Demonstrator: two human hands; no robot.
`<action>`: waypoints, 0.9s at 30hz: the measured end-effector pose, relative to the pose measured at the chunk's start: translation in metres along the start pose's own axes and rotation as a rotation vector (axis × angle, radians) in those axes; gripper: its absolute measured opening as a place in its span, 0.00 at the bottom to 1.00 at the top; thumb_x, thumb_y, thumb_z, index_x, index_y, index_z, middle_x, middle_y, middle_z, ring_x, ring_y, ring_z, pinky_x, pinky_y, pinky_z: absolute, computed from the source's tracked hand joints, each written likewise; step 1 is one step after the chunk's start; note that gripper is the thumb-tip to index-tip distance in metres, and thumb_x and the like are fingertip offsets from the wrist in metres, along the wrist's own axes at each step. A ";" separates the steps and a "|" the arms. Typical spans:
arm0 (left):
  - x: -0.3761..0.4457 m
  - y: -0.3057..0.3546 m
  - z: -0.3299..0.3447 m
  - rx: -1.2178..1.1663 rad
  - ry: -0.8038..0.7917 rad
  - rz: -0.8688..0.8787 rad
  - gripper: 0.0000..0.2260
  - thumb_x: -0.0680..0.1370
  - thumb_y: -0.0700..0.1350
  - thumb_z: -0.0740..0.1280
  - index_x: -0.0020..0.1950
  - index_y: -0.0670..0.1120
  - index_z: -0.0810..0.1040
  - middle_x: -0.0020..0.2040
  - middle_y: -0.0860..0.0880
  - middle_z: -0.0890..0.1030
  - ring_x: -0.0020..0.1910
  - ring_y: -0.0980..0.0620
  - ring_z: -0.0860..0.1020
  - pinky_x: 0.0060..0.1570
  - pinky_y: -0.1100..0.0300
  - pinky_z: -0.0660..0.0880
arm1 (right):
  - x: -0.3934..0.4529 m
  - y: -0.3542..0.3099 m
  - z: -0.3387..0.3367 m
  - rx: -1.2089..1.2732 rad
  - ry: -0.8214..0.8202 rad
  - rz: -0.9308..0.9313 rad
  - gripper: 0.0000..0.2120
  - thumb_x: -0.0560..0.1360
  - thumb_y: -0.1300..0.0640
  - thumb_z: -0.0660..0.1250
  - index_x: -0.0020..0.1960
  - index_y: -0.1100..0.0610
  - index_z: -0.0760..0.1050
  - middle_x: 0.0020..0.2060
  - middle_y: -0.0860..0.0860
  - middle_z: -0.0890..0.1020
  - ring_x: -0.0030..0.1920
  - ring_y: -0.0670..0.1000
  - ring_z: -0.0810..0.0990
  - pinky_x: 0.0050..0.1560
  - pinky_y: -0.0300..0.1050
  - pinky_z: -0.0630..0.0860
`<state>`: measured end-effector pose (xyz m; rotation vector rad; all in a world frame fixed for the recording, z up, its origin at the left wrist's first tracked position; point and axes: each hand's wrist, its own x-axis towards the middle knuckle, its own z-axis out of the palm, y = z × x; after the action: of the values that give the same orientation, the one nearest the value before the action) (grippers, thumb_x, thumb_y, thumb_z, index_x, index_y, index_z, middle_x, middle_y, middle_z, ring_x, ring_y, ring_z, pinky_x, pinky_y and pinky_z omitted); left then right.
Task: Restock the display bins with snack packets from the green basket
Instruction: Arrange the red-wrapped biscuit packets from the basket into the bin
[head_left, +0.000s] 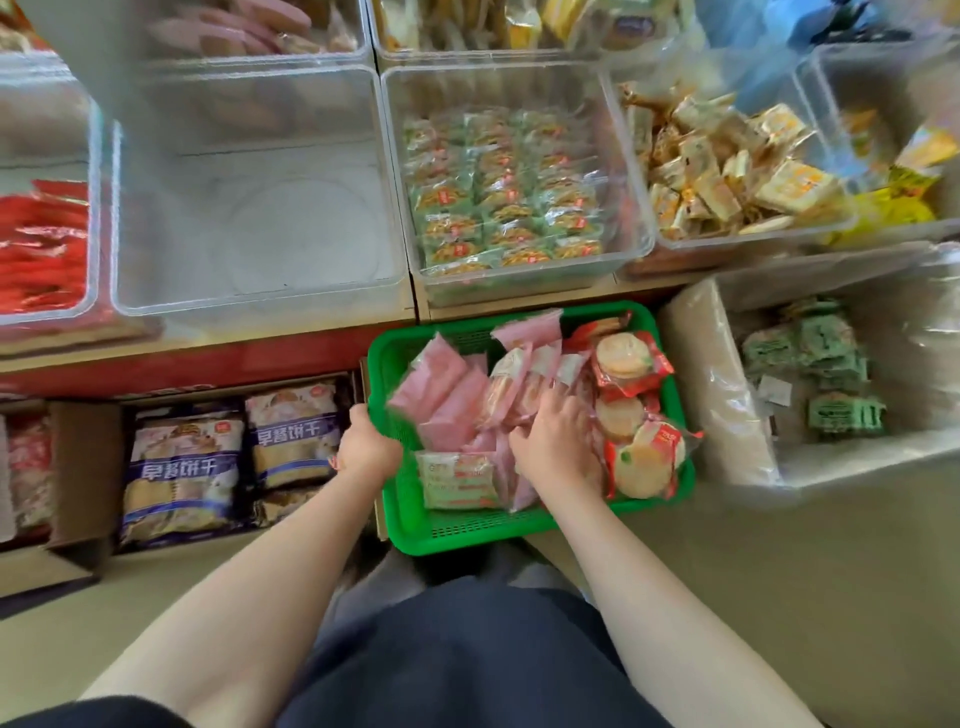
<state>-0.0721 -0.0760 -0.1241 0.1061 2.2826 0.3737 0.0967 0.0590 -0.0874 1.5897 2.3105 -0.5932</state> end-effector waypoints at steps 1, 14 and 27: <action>0.000 -0.002 0.000 -0.020 0.010 0.006 0.24 0.76 0.39 0.64 0.71 0.47 0.62 0.58 0.40 0.79 0.56 0.37 0.78 0.50 0.49 0.73 | 0.001 0.000 0.002 0.003 0.008 -0.013 0.38 0.75 0.50 0.68 0.77 0.60 0.53 0.73 0.63 0.62 0.72 0.63 0.63 0.71 0.56 0.65; -0.006 -0.027 -0.022 -0.052 0.172 -0.109 0.27 0.76 0.40 0.67 0.72 0.40 0.61 0.68 0.36 0.69 0.65 0.34 0.71 0.61 0.43 0.69 | -0.014 -0.029 0.030 0.103 -0.036 -0.231 0.27 0.75 0.48 0.68 0.69 0.57 0.64 0.64 0.59 0.68 0.62 0.60 0.72 0.59 0.54 0.75; -0.053 0.020 0.013 0.005 -0.051 0.374 0.12 0.79 0.45 0.63 0.61 0.44 0.76 0.52 0.45 0.81 0.49 0.43 0.80 0.50 0.53 0.77 | -0.023 0.016 0.017 0.041 -0.290 -0.091 0.34 0.73 0.54 0.71 0.74 0.58 0.59 0.69 0.59 0.68 0.70 0.60 0.64 0.67 0.53 0.67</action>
<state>-0.0282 -0.0639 -0.0884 0.5436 2.2095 0.5502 0.1199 0.0371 -0.0952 1.3196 2.1735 -0.8374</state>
